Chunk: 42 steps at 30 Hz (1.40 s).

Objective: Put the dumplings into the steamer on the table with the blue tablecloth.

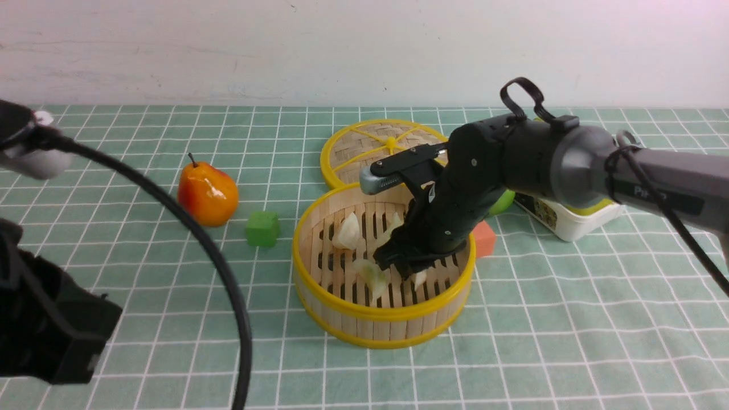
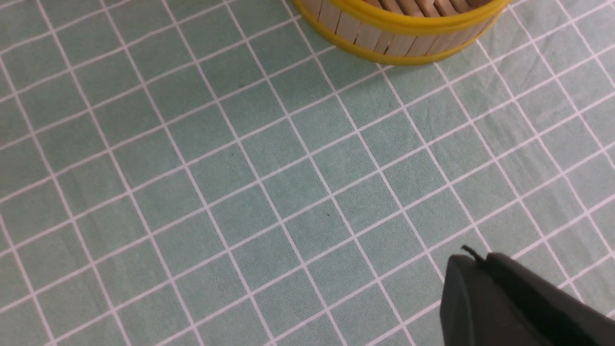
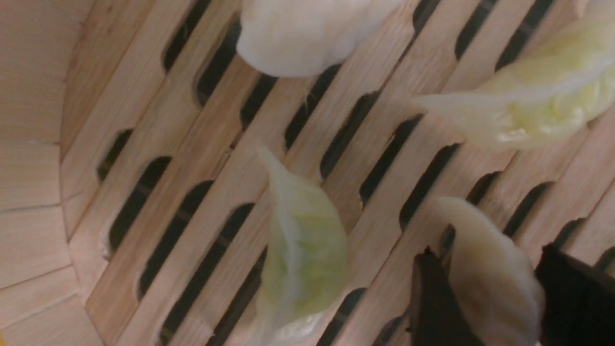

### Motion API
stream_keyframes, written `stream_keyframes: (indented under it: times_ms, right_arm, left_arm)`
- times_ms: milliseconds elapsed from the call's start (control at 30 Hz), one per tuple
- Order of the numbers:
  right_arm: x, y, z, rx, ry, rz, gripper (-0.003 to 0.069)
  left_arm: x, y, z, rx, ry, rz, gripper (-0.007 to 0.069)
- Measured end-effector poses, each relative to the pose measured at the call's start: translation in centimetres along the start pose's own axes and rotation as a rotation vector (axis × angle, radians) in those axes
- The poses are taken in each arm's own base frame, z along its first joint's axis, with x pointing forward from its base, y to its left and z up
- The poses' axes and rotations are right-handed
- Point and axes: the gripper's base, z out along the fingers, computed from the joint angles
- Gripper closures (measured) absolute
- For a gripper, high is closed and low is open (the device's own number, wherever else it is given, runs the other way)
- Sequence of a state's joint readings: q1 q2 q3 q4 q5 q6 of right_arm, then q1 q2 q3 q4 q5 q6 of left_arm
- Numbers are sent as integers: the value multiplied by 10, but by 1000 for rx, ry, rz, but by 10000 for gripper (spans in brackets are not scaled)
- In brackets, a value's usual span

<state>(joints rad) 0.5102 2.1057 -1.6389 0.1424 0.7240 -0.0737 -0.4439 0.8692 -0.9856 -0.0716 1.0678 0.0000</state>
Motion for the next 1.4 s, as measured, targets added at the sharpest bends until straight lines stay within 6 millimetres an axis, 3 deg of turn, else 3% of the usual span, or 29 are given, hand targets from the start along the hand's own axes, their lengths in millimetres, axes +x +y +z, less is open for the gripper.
stream_keyframes:
  times_ms: [133,200,367,467,500,567,633,767,900,1000,1167,1400]
  right_arm:
    - [-4,2,-15,-4,10,1,284]
    - [-11,5,-40,-10,-10,-6,283]
    - [-20,13,-120,-17,-147,-24,377]
    - [-9,17,-169,-21,-233,-31,479]
    - [-5,18,-176,-21,-246,-32,498]
    - [12,19,-197,-18,-299,-36,562]
    - [25,19,-206,-15,-319,-42,593]
    - [80,19,-236,-1,-423,-75,675]
    - [130,19,-256,6,-536,-115,680]
    - [151,20,-263,5,-589,-125,680]
    - [206,20,-285,4,-741,-136,680]
    - [235,21,-313,9,-899,-147,678]
  left_arm:
    - [20,1,-3,-2,-17,1,605]
    - [34,1,-8,-3,-36,3,603]
    - [52,1,-30,-4,-163,-12,602]
    - [67,1,-41,2,-266,-70,601]
    - [70,1,-43,5,-284,-80,601]
    - [86,2,-46,9,-341,-106,599]
    - [94,3,-46,8,-367,-115,600]
    - [120,5,-40,13,-439,-142,596]
    - [127,6,-33,15,-447,-145,594]
    - [128,6,-29,13,-438,-145,590]
    - [131,7,-22,10,-415,-147,587]
    - [131,7,-22,10,-415,-147,587]
